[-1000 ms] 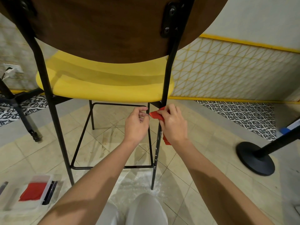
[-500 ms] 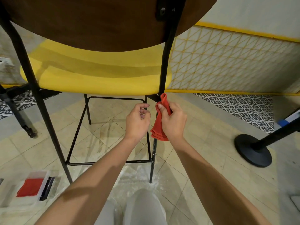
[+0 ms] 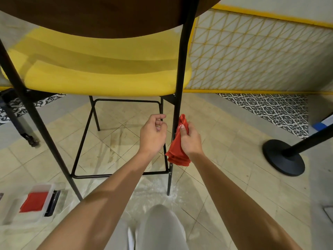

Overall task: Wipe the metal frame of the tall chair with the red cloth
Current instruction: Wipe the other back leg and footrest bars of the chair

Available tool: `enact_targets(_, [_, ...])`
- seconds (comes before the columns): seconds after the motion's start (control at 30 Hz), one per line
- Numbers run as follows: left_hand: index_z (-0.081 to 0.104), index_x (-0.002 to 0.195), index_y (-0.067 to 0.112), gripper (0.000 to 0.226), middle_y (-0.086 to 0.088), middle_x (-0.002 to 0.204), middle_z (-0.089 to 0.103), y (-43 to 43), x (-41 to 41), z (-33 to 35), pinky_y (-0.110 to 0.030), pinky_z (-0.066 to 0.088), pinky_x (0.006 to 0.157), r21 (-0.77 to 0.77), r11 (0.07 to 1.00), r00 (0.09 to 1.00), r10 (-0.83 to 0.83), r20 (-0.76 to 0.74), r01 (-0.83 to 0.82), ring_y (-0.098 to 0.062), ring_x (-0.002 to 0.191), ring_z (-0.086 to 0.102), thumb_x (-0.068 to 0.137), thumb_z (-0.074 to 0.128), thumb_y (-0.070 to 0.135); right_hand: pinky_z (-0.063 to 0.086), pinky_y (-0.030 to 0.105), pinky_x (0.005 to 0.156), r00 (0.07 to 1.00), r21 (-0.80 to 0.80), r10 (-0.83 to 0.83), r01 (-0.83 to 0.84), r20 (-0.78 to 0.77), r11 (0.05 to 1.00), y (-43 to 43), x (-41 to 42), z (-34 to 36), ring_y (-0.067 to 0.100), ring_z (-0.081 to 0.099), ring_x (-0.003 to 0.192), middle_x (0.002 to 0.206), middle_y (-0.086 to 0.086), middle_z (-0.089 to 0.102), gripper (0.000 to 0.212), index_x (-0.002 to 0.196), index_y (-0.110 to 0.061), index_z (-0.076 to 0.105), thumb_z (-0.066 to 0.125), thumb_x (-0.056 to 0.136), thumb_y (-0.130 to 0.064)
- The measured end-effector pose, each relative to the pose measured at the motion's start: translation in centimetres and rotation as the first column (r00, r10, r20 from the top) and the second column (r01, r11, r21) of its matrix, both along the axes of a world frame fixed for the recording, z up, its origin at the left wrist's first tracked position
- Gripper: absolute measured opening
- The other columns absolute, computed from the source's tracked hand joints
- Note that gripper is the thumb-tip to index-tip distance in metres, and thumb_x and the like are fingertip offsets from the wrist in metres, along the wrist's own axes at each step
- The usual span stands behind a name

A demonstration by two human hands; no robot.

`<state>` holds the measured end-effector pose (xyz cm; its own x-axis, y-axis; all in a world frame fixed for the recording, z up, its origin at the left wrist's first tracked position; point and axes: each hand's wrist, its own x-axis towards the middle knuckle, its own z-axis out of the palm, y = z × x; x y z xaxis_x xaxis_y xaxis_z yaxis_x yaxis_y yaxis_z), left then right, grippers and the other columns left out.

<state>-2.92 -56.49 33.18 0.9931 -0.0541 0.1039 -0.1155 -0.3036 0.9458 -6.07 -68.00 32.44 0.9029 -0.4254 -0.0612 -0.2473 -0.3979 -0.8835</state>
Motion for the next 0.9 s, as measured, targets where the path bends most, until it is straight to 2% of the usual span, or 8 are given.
enact_targets(0.07, [0.058,0.115,0.016,0.024,0.010,0.079,0.054,0.1,0.1,-0.1,-0.001,0.037,0.058,0.017,1.000,1.000,0.003,0.002,-0.003,-0.002,0.067,0.053,0.093,0.050,0.012,0.048,0.037,0.086,1.000,0.052,-0.019,0.018,0.010,0.999,-0.3,0.4,0.1,0.021,0.057,0.093,0.088,-0.006,0.056,0.013,0.105,-0.024,0.050,0.038,0.100,-0.027])
enact_targets(0.17, [0.058,0.116,0.016,0.025,0.011,0.077,0.053,0.5,0.5,0.1,0.000,0.037,0.058,0.019,1.000,1.000,0.008,0.005,-0.008,-0.002,0.066,0.052,0.093,0.050,0.012,0.051,0.045,0.089,0.986,0.249,-0.146,0.121,0.083,0.961,-0.6,1.2,0.9,0.026,0.061,0.095,0.096,0.000,0.059,0.008,0.104,-0.031,0.046,0.041,0.099,-0.033])
enact_targets(0.27, [0.058,0.116,0.015,0.026,0.009,0.078,0.053,0.6,0.8,0.4,-0.001,0.038,0.058,-0.002,1.000,1.000,0.025,-0.004,-0.025,-0.003,0.066,0.052,0.092,0.050,0.012,0.054,0.042,0.085,0.970,0.361,-0.174,0.103,0.170,0.927,-0.4,1.9,2.2,0.023,0.063,0.092,0.100,0.002,0.061,0.016,0.112,-0.026,0.045,0.045,0.097,-0.032])
enact_targets(0.4, [0.058,0.116,0.016,0.024,0.011,0.077,0.052,0.2,0.4,0.5,-0.002,0.038,0.054,0.002,1.000,1.000,0.017,-0.005,-0.017,-0.003,0.062,0.052,0.093,0.049,0.012,0.053,0.037,0.079,0.963,0.258,-0.087,0.019,0.254,0.966,0.7,1.5,2.4,0.015,0.060,0.081,0.087,-0.003,0.061,0.027,0.115,-0.016,0.054,0.046,0.097,-0.034])
enact_targets(0.57, [0.059,0.117,0.017,0.026,0.012,0.078,0.054,-0.2,0.3,0.0,-0.004,0.038,0.053,-0.011,1.000,1.000,0.015,-0.021,-0.016,-0.003,0.064,0.053,0.093,0.049,0.015,0.050,0.032,0.090,0.965,0.217,-0.046,-0.012,0.260,0.976,1.1,0.5,1.1,0.014,0.061,0.098,0.102,-0.005,0.065,0.028,0.117,-0.022,0.058,0.061,0.089,-0.027])
enact_targets(0.63, [0.058,0.117,0.018,0.025,0.013,0.078,0.053,-0.3,0.3,-0.1,-0.003,0.038,0.054,-0.013,1.000,1.000,0.016,-0.025,-0.017,-0.003,0.065,0.053,0.094,0.049,0.016,0.049,0.029,0.090,0.964,0.196,-0.070,0.019,0.258,0.980,1.3,0.4,0.8,0.012,0.061,0.098,0.102,-0.007,0.064,0.029,0.117,-0.022,0.058,0.064,0.088,-0.022])
enact_targets(0.77, [0.058,0.116,0.019,0.025,0.012,0.079,0.054,-0.3,0.3,-0.4,-0.003,0.038,0.056,-0.011,1.000,0.999,0.019,-0.032,-0.019,-0.002,0.066,0.053,0.093,0.049,0.015,0.044,0.016,0.079,0.973,0.126,-0.097,0.072,0.210,0.989,1.5,0.3,-0.1,-0.001,0.056,0.084,0.090,-0.017,0.059,0.027,0.118,-0.022,0.059,0.060,0.091,-0.023])
enact_targets(0.9, [0.058,0.116,0.018,0.024,0.007,0.089,0.058,-0.4,0.1,-0.9,0.000,0.037,0.059,-0.003,1.000,0.999,0.024,-0.033,-0.024,0.001,0.071,0.053,0.094,0.049,0.015,0.042,0.015,0.071,0.994,0.022,-0.023,0.021,0.106,1.000,0.9,-0.5,-1.8,0.009,0.058,0.086,0.091,-0.008,0.062,0.029,0.120,-0.018,0.059,0.055,0.094,-0.028])
